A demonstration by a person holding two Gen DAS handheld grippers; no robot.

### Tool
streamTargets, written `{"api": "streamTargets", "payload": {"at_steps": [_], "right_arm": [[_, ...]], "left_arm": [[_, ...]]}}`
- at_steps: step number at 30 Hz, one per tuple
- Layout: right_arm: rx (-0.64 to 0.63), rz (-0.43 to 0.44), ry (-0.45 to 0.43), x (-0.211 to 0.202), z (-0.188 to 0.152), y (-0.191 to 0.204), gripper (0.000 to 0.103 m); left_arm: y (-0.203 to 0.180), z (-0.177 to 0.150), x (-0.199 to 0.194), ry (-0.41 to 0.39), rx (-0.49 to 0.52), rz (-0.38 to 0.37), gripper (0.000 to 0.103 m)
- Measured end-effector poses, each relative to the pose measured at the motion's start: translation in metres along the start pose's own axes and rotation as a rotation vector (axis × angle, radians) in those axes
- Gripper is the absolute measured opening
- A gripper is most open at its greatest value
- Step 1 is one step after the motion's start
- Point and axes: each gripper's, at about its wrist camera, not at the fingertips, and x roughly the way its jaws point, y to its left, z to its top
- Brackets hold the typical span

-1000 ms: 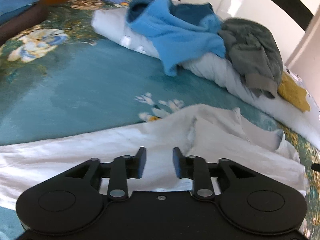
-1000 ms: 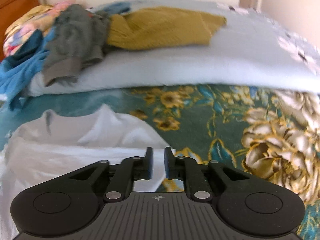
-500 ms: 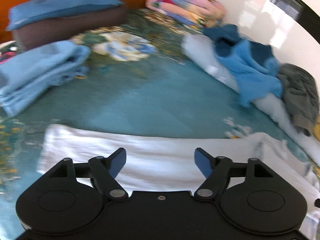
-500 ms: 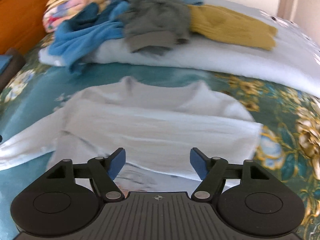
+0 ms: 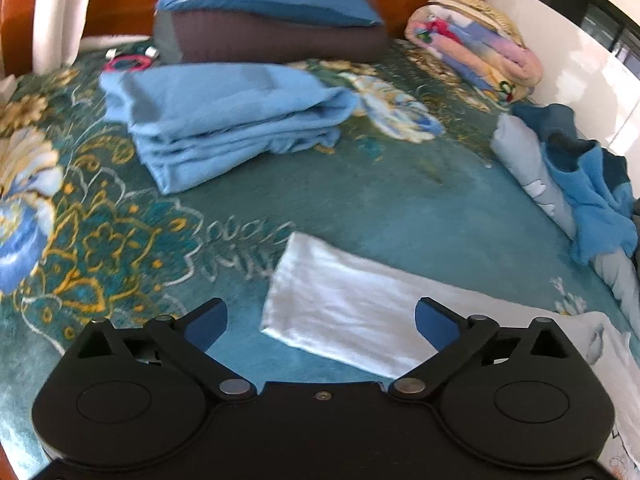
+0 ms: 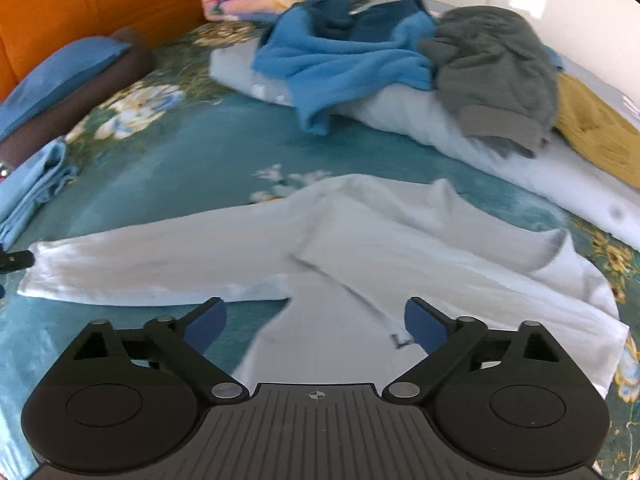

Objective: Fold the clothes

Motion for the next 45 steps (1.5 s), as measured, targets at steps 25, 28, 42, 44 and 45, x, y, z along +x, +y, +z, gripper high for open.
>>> {"api": "streamTargets", "payload": {"at_steps": [25, 28, 42, 44, 45], "right_arm": [[-0.164, 0.028, 0.013, 0.019, 0.033, 0.079, 0.103], [-0.181, 0.039, 0.013, 0.020, 0.035, 0.086, 0.103], [-0.152, 0.026, 0.018, 0.017, 0.029, 0.078, 0.103], [-0.142, 0.023, 0.016, 0.016, 0.028, 0.075, 0.103], [-0.139, 0.022, 0.014, 0.015, 0.027, 0.073, 0.103]], "left_arm": [[0.008, -0.006, 0.016, 0.010, -0.111, 0.018, 0.064], [0.007, -0.008, 0.016, 0.009, -0.106, 0.037, 0.049], [0.013, -0.006, 0.009, -0.017, -0.107, 0.083, 0.000], [0.011, -0.005, 0.007, -0.027, -0.105, 0.076, 0.000], [0.010, -0.004, 0.005, -0.032, -0.103, 0.073, 0.000]]}}
